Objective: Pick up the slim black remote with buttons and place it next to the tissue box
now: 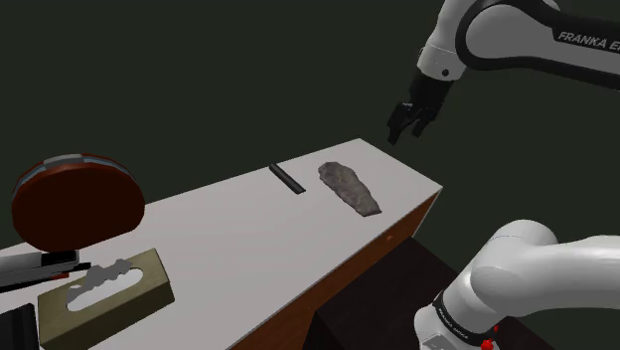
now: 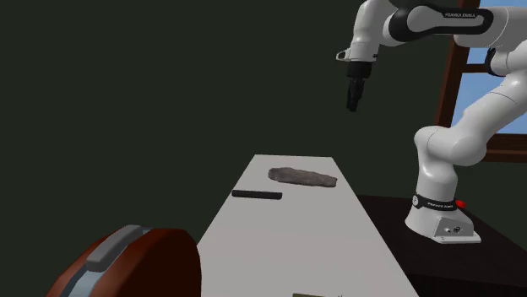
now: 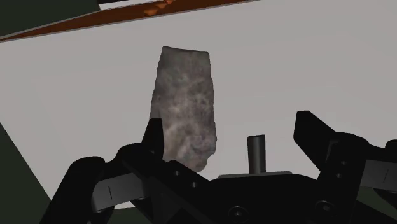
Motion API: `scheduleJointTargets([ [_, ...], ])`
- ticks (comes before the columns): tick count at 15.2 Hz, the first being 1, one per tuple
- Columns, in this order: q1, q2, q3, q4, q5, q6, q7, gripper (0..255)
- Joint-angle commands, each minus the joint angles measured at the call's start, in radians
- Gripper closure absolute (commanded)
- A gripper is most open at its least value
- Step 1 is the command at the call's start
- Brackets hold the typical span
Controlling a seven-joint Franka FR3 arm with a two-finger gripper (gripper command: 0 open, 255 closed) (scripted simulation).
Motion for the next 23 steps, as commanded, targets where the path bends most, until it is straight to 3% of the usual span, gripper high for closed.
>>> scheduleJointTargets([
  [1,0.000,0.000,0.000,0.000,0.000,0.000,0.000,0],
  [12,0.018,0.366,0.001,0.032,0.044,0.301,0.010,0],
  [23,0.038,0.786,0.007,0.222,0.093,0.498,-0.002,0],
])
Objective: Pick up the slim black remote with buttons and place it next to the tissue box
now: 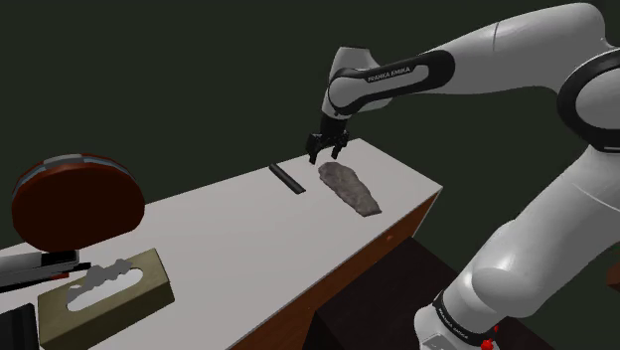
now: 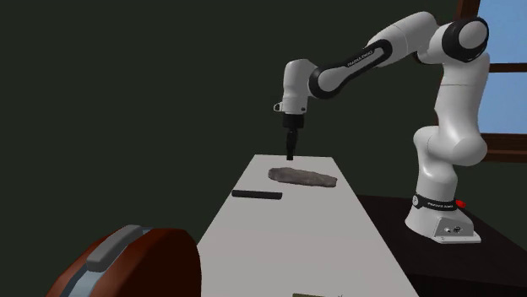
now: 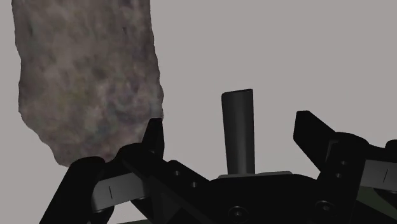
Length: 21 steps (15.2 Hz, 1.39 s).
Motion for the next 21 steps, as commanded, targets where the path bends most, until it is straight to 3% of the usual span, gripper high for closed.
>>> scheduleJointTargets([
  [1,0.005,0.080,0.005,0.046,0.010,0.028,0.001,0],
  [10,0.015,0.436,0.021,0.327,0.044,0.076,-0.011,0],
  [21,0.020,0.495,0.023,0.304,0.046,0.159,-0.012,0],
])
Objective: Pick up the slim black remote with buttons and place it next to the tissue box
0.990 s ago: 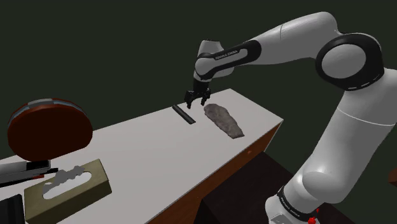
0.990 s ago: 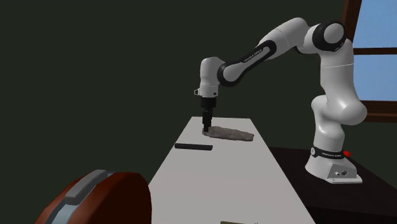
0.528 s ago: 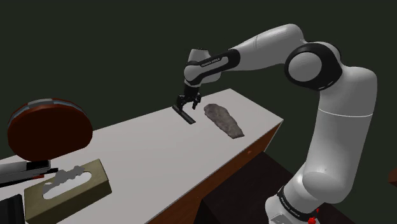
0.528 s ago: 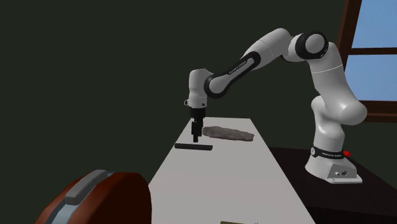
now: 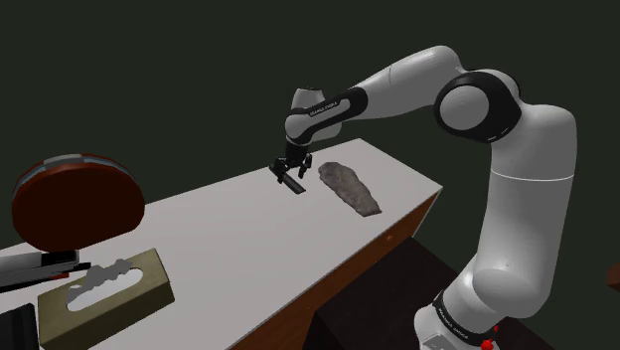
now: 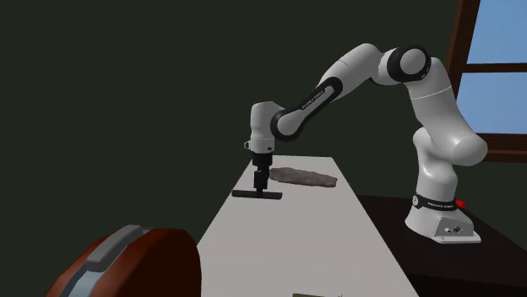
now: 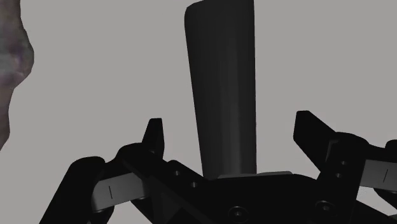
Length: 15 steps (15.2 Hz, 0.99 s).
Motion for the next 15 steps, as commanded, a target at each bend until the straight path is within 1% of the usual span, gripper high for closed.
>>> scheduleJointTargets([
  [1,0.000,0.001,0.000,0.000,0.000,0.001,0.000,0],
  [5,0.000,0.001,0.000,0.000,0.000,0.001,0.000,0],
  [6,0.000,0.001,0.000,0.000,0.000,0.001,0.000,255],
  [15,0.000,0.001,0.000,0.000,0.000,0.001,0.000,255],
])
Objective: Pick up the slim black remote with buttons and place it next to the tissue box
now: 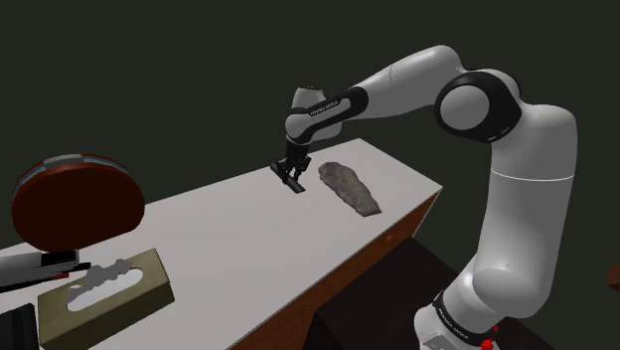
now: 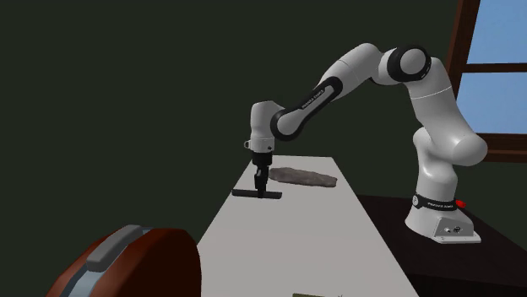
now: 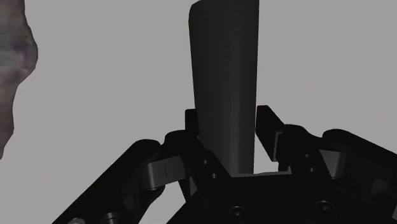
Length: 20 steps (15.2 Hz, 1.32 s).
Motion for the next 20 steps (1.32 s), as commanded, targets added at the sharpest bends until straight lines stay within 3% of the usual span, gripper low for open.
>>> scheduleJointTargets([
  [1,0.002,-0.006,0.001,0.001,0.000,-0.011,0.002,255],
  [20,0.000,-0.124,0.000,0.098,-0.005,-0.225,0.018,255],
])
